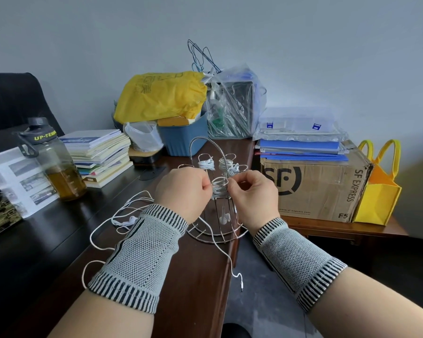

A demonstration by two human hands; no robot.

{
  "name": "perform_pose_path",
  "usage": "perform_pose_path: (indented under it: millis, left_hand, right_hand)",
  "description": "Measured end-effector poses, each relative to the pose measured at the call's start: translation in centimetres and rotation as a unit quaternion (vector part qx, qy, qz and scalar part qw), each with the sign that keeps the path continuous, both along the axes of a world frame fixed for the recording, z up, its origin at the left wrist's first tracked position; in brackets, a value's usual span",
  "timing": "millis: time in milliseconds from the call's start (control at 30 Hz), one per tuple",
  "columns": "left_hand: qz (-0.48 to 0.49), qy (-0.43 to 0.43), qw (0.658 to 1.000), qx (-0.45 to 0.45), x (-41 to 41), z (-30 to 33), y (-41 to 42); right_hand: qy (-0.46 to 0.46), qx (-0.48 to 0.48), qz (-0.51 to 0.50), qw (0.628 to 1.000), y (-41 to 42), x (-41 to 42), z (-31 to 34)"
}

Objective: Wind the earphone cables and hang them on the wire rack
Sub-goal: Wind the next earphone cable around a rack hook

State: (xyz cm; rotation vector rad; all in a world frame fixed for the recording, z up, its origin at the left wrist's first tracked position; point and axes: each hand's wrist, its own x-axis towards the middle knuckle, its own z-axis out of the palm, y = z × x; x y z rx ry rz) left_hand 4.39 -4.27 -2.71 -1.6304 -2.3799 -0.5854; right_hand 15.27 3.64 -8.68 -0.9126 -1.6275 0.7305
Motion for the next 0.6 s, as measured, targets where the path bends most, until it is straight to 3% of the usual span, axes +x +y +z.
perform_pose_path:
  millis: [333, 500, 600]
  left_hand:
    - [-0.063, -0.11, 0.992, 0.0, -1.1, -0.2, -0.6]
    - [-0.078, -0.098, 0.992, -0.005, -1.1, -0.5, -0.6]
    - [-0.087, -0.039, 0.995, -0.027, -1.0, -0.6, -0.9]
  right_hand:
    - [0.001, 0.113, 0.009, 0.994, -0.5, 0.0, -1.0]
    - [0.036, 0.156, 0.065, 0.985, -1.1, -0.5, -1.9]
    - [0.013, 0.182, 0.069, 0.981, -0.9, -0.5, -2.3]
